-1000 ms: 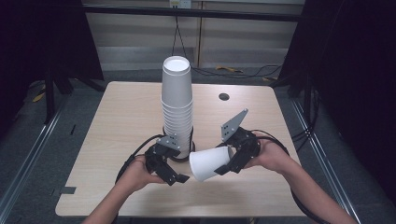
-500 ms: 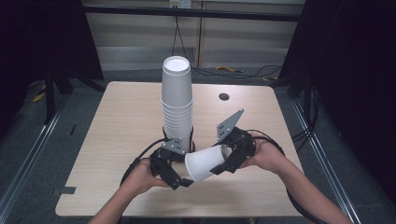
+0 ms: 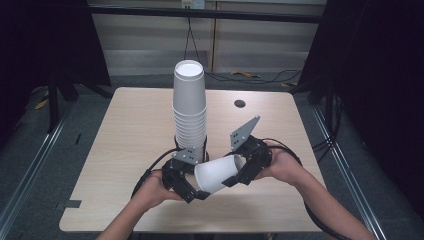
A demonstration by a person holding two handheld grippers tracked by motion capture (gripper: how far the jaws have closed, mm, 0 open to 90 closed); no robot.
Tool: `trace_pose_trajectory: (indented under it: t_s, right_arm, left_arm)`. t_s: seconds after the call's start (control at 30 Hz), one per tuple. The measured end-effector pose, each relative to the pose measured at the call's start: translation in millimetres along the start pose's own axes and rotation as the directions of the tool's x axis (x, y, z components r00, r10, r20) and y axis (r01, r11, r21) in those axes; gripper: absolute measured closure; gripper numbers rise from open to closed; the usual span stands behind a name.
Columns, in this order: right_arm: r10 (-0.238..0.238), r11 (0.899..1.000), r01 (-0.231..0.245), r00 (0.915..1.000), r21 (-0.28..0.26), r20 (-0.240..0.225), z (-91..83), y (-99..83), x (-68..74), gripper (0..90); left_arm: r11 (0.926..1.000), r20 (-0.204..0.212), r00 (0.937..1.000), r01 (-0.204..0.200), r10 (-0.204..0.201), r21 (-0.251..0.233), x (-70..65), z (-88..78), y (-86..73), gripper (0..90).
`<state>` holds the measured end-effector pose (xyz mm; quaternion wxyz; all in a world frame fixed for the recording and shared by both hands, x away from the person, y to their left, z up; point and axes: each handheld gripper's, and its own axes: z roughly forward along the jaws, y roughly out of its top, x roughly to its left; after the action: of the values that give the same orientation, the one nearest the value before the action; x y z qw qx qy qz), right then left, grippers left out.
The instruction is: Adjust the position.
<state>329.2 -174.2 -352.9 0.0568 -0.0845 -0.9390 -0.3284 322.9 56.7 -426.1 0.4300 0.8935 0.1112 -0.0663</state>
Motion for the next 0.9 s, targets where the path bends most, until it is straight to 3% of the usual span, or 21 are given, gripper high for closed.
trace_pose_trajectory:
  t_s: [0.2,0.53,0.9]
  right_arm:
    - [0.005,1.0,-0.005,1.0,-0.016,0.0,-1.3,-2.3,-2.5,23.4]
    - [0.006,1.0,-0.006,0.9999,-0.02,-0.008,-2.2,-1.6,-3.8,23.4]
    - [-0.002,1.0,0.002,0.9999,-0.017,-0.011,0.7,-2.0,-3.6,23.3]
  left_arm:
    - [0.9996,0.003,0.9997,-0.025,0.026,-0.012,-2.9,-2.6,3.0,12.8]
    - [0.9989,-0.045,0.998,-0.046,0.045,-0.01,-4.3,-3.1,7.2,5.6]
    - [0.9962,-0.035,0.9956,-0.087,0.087,-0.002,-5.1,-6.3,8.4,9.4]
